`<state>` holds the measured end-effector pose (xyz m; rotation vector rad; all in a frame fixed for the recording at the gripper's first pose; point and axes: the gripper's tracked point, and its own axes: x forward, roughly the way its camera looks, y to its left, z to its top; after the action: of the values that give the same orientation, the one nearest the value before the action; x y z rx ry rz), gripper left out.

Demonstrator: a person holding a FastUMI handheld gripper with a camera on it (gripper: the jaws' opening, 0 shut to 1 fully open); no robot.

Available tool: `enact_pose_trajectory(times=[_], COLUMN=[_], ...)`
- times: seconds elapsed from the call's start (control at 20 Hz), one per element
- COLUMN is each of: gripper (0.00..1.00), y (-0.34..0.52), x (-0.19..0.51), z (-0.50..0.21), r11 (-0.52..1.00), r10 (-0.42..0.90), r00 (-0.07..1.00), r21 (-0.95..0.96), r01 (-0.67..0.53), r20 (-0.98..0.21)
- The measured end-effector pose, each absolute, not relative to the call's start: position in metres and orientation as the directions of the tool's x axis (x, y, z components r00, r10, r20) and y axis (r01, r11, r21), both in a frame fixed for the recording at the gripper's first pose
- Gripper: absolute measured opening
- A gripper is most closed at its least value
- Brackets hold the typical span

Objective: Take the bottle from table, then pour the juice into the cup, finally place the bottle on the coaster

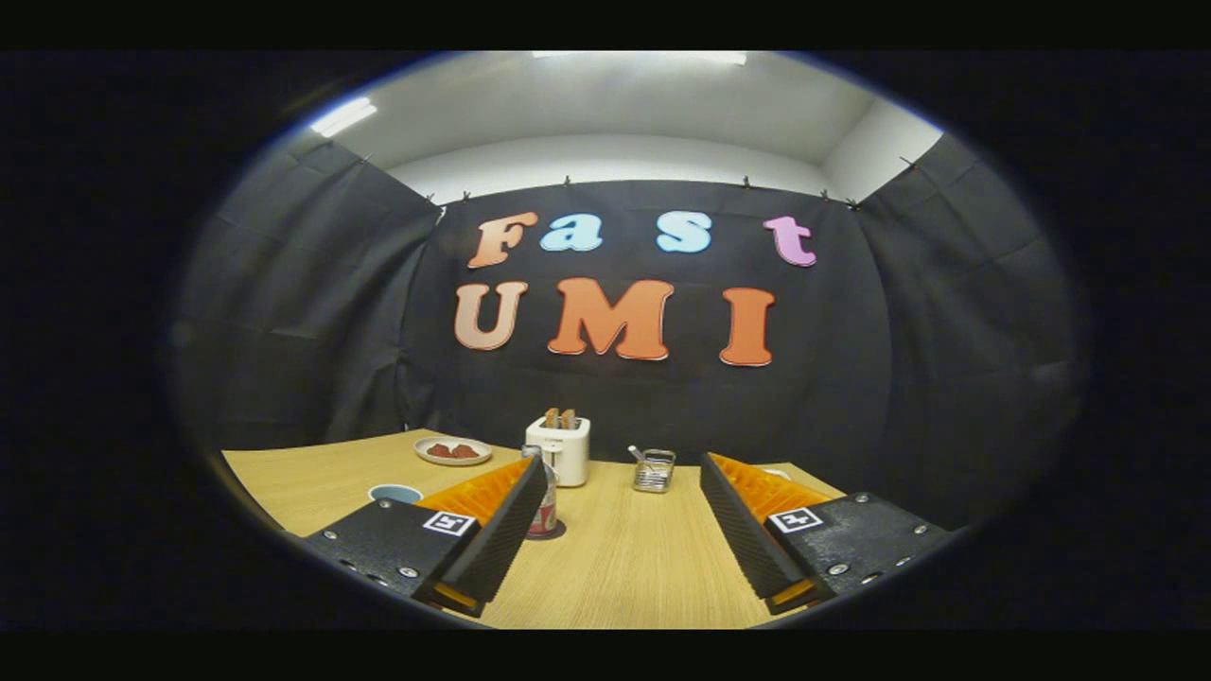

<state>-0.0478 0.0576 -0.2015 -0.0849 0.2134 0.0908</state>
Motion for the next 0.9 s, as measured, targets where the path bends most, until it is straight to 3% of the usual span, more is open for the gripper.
enact_pose_trajectory(times=[0.4, 0.9], gripper=[0.97, 0.97], y=[0.016, 0.017], x=[-0.057, -0.062], z=[-0.196, -0.195], r11=[0.999, 0.997], r10=[-0.002, 0.01], r00=[0.984, 0.986], r21=[-0.054, -0.074], r01=[-0.007, -0.023], r20=[-0.179, -0.166])
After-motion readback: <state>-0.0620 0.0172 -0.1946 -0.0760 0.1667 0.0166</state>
